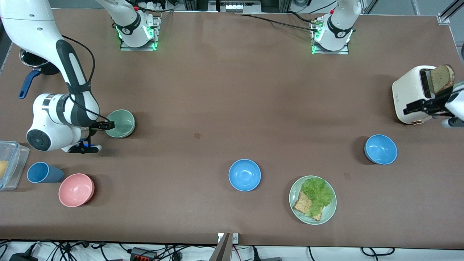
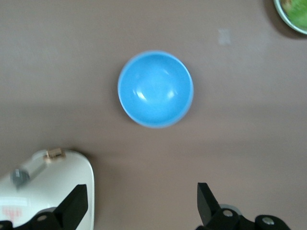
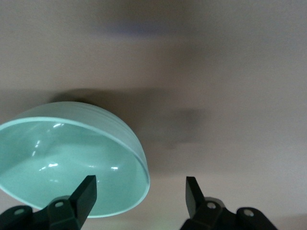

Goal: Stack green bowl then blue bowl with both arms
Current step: 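Carry the green bowl to mid-table while the left gripper grasps the blue bowl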

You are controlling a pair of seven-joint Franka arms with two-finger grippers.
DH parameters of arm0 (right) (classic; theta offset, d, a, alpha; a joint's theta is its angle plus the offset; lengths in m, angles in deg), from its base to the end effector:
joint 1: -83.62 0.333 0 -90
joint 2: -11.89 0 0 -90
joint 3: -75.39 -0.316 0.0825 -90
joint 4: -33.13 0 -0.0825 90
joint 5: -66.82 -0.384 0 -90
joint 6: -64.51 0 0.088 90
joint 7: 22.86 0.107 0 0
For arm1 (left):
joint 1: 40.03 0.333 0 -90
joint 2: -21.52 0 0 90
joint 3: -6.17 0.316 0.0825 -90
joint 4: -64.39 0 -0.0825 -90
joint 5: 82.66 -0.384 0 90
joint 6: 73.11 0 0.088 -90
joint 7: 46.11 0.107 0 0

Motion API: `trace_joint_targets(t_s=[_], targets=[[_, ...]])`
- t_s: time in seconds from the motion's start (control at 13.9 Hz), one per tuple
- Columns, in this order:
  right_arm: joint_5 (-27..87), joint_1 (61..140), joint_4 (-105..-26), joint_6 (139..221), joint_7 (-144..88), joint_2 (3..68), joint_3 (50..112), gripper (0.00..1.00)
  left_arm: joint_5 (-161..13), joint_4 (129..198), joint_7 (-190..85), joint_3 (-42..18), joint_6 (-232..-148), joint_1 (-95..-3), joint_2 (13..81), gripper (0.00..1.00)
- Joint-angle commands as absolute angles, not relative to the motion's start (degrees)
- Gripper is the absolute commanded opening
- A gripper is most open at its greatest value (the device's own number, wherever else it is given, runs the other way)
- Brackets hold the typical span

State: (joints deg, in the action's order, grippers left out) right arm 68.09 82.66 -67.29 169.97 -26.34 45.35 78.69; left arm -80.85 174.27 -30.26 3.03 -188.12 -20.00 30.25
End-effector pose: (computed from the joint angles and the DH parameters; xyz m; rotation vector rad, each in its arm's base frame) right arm 0.6020 -0.0448 0.2090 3.0263 -0.0012 -0.7689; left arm 0.5622 0.1698 0.4092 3.0875 0.0506 -0.0769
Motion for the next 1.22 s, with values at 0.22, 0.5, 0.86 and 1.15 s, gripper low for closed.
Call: trace_joint_targets(t_s=[0.22, 0.5, 0.86, 1.15], targets=[[68.4, 81.7, -68.2, 170.0, -26.5, 46.1, 78.2, 0.35, -81.4, 175.9, -22.6, 2.7, -208.9, -16.6, 43.2, 1.00], [66.9, 82.1, -66.4, 167.8, -28.9, 45.1, 77.6, 0.00, -81.8, 175.8, -22.5, 2.6, -216.5, -16.6, 49.4, 1.00], [62.9, 83.5, -55.2, 159.7, -25.7, 45.0, 65.8, 0.00, -81.9, 175.5, -22.5, 2.1, -217.2, -17.1, 51.1, 0.91], [61.2, 95.6, -54.0, 163.7, -15.2, 45.9, 64.0, 0.00, -82.0, 175.4, -19.1, 2.1, -219.1, -17.0, 52.1, 0.59]])
